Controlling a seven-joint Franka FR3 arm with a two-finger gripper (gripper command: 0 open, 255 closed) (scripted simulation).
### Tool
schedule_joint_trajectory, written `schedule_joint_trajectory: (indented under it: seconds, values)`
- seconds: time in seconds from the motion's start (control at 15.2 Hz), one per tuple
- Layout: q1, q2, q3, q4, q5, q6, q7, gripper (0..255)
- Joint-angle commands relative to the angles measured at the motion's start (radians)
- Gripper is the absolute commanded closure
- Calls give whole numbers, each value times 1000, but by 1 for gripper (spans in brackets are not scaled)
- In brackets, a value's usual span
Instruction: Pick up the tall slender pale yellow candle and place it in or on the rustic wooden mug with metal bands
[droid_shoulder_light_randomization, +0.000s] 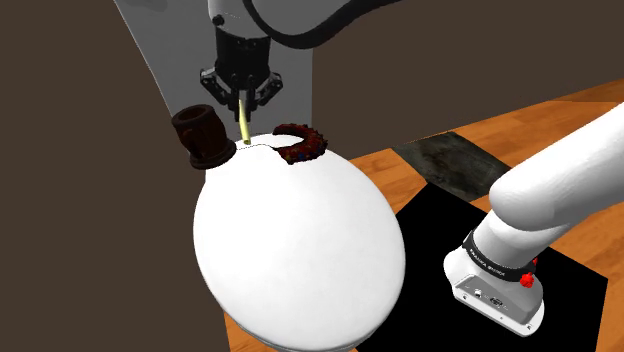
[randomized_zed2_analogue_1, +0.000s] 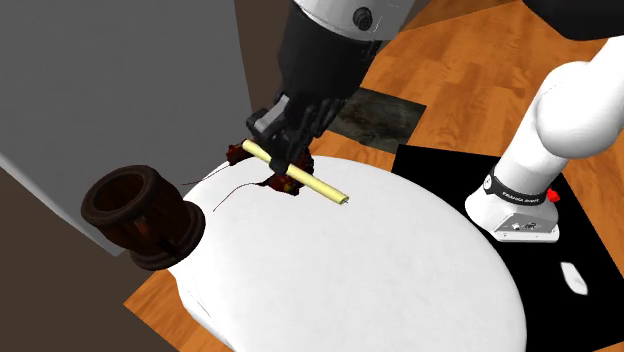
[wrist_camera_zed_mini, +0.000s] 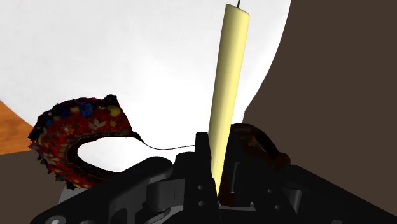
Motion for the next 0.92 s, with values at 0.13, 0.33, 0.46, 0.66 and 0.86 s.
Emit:
schedule_joint_trajectory:
  seconds: [0.13, 0.33, 0.46, 0.66, 0.86]
  values:
    - [-95, 216, 101, 150, -192, -9, 81, 255]
    - [-90, 410, 137, 282, -384, -54, 164, 255]
    - [-37, 528, 116, 380, -492, -98, 199, 255]
    - [65, 677, 57, 544, -604, -166, 209, 255]
    - [172, 815, -1, 737, -685, -241, 188, 255]
